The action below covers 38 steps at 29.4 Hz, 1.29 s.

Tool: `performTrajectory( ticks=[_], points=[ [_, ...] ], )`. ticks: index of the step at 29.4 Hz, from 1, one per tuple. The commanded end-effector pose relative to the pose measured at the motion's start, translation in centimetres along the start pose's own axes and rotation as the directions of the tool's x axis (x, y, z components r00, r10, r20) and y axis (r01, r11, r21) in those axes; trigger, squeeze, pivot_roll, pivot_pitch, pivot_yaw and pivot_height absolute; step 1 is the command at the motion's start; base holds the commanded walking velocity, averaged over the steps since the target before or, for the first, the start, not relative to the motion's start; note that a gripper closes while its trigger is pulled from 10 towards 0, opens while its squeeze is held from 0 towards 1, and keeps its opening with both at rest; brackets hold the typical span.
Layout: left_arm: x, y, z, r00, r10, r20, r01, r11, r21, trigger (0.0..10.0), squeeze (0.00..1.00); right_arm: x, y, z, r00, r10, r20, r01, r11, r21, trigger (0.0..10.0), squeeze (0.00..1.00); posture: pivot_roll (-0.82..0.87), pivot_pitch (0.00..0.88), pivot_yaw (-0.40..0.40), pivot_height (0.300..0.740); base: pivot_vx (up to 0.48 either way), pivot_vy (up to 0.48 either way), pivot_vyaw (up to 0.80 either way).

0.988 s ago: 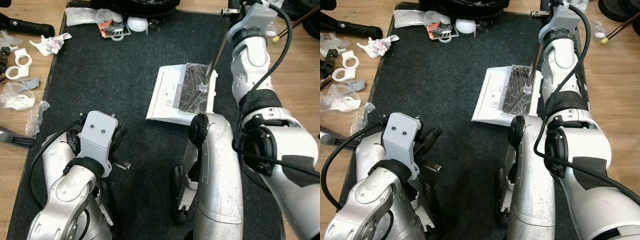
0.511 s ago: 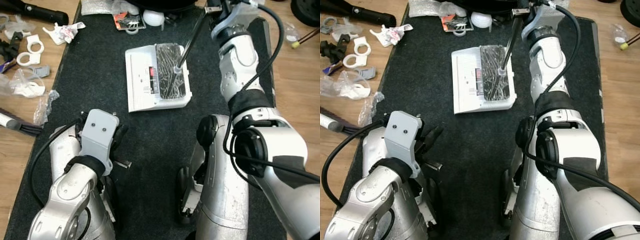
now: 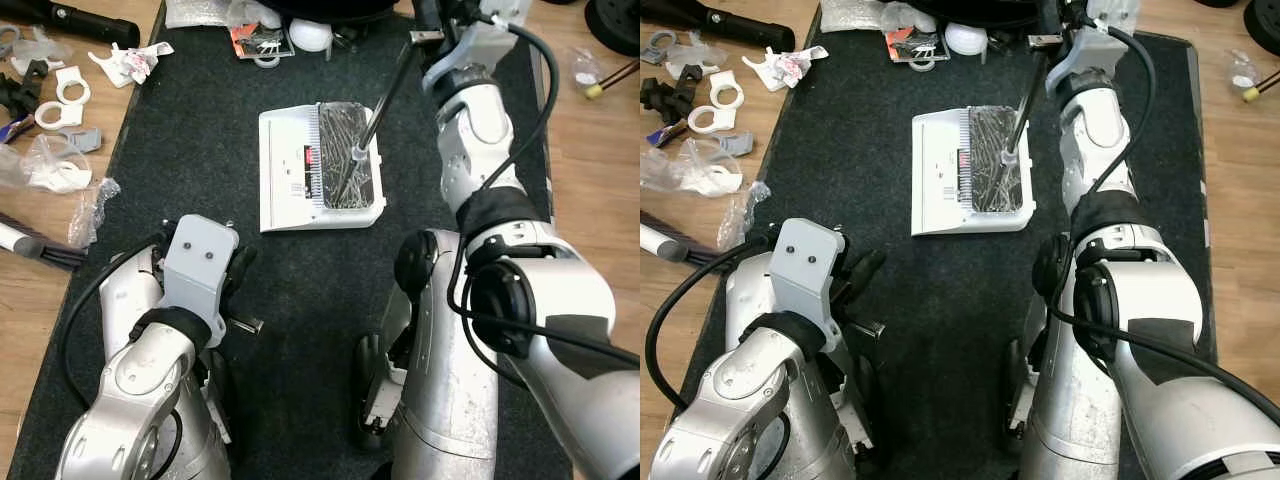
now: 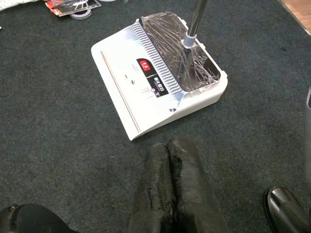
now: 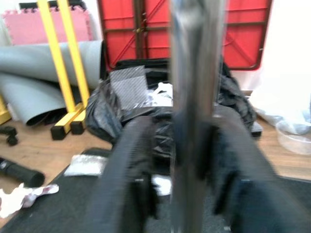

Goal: Sweep floor

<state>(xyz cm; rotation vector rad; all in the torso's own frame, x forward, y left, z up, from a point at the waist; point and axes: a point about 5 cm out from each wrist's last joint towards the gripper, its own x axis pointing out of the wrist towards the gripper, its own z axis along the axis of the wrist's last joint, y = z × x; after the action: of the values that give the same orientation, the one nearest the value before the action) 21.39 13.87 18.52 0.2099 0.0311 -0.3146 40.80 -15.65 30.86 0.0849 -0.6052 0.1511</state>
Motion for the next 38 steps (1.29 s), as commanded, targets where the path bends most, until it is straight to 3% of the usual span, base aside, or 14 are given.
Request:
performTrajectory(
  ticks=[1, 12, 18, 19, 20, 21, 22, 23, 26, 29, 31, 33, 37, 38],
  points=[
    [-0.1, -0.3, -0.8, 0.999, -0.026, -0.037, 0.025, 0.999, -0.023, 10.0, 0.0, -0.7, -0.9, -0.6, 1.0, -0.028, -0.006, 0.028, 1.0, -0.011, 10.0, 1.0, 0.0, 0.418, -0.116, 0.3, 0.0, 0.0, 0.0],
    [0.4, -0.5, -0.9, 0.999, -0.032, -0.034, 0.031, 0.999, -0.027, 10.0, 0.0, -2.3, -1.9, -2.1, 0.998, -0.038, -0.055, 0.036, 0.999, -0.041, 10.0, 1.0, -0.03, 0.39, -0.122, 0.3, 0.0, 0.0, 0.0],
    [1.6, -0.8, -1.0, 0.999, -0.039, -0.018, 0.038, 0.998, -0.04, 10.0, 0.0, -6.8, -3.9, -4.1, 0.994, -0.019, -0.108, 0.006, 0.993, -0.119, 10.0, 1.0, -0.09, 0.351, -0.131, 0.3, 0.0, 0.0, 0.0],
    [2.0, -0.9, -1.1, 0.999, -0.04, -0.012, 0.04, 0.998, -0.041, 10.0, 0.0, -8.0, -4.5, -4.1, 0.992, -0.025, -0.123, 0.007, 0.989, -0.145, 10.0, 0.72, -0.11, 0.331, -0.132, 0.3, 0.0, 0.0, 0.0],
    [2.0, -0.9, -1.1, 0.999, -0.04, -0.012, 0.04, 0.998, -0.041, 10.0, 0.0, -8.0, -4.5, -4.1, 0.992, -0.025, -0.123, 0.007, 0.989, -0.145, 10.0, 0.72, -0.11, 0.331, -0.132, 0.3, 0.0, 0.0, 0.0],
    [2.4, -0.9, -1.1, 0.999, -0.041, -0.006, 0.041, 0.998, -0.042, 10.0, 0.0, -9.0, -4.9, -4.1, 0.99, -0.042, -0.136, 0.02, 0.987, -0.158, 10.0, 0.49, -0.12, 0.316, -0.131, 0.3, 0.0, 0.0, 0.0],
    [2.4, -0.9, -1.1, 0.999, -0.041, -0.006, 0.041, 0.998, -0.042, 10.0, 0.0, -9.0, -4.9, -4.1, 0.99, -0.042, -0.136, 0.02, 0.987, -0.158, 10.0, 0.49, -0.12, 0.316, -0.131, 0.3, 0.0, 0.0, 0.0],
    [2.9, -0.9, -1.1, 0.999, -0.042, -0.001, 0.042, 0.998, -0.04, 10.0, 0.0, -9.9, -5.2, -4.0, 0.987, -0.053, -0.154, 0.027, 0.985, -0.17, 10.0, 0.0, -0.14, 0.299, -0.131, 0.3, 0.0, 0.0, 0.0],
    [3.7, -0.9, -1.2, 0.999, -0.039, 0.01, 0.039, 0.999, -0.035, 10.0, 0.0, -11.6, -4.9, -3.7, 0.979, -0.058, -0.195, 0.032, 0.99, -0.135, 10.0, 0.0, -0.16, 0.272, -0.128, 0.3, 0.0, 0.0, 0.0],
    [4.5, -0.8, -1.3, 0.999, -0.03, 0.022, 0.031, 0.999, -0.03, 10.0, 0.0, -13.6, -3.0, -3.2, 0.976, 0.034, -0.217, -0.042, 0.999, -0.034, 10.0, 0.0, -0.18, 0.236, -0.128, 0.305, 0.0, 0.0, 0.0],
    [4.5, -0.8, -1.3, 0.999, -0.03, 0.022, 0.031, 0.999, -0.03, 10.0, 0.0, -13.6, -3.0, -3.2, 0.976, 0.034, -0.217, -0.042, 0.999, -0.034, 10.0, 0.0, -0.18, 0.236, -0.128, 0.305, 0.0, 0.0, 0.0],
    [5.3, -0.6, -1.4, 0.999, -0.017, 0.037, 0.017, 1.0, -0.017, 10.0, 0.0, -15.5, -0.8, -3.2, 0.965, 0.096, -0.242, -0.089, 0.995, 0.038, 10.0, 0.0, -0.19, 0.184, -0.127, 0.315, 0.0, 0.0, 0.0],
    [5.3, -0.6, -1.4, 0.999, -0.017, 0.037, 0.017, 1.0, -0.017, 10.0, 0.0, -15.5, -0.8, -3.2, 0.965, 0.096, -0.242, -0.089, 0.995, 0.038, 10.0, 0.0, -0.19, 0.184, -0.127, 0.315, 0.0, 0.0, 0.0],
    [5.5, -0.5, -1.5, 0.999, -0.018, 0.045, 0.018, 1.0, -0.002, 10.0, 0.0, -16.9, 0.2, -3.4, 0.957, 0.109, -0.267, -0.094, 0.993, 0.069, 10.0, 0.0, -0.19, 0.156, -0.126, 0.32, 0.0, 0.0, 0.0]
  ],
)
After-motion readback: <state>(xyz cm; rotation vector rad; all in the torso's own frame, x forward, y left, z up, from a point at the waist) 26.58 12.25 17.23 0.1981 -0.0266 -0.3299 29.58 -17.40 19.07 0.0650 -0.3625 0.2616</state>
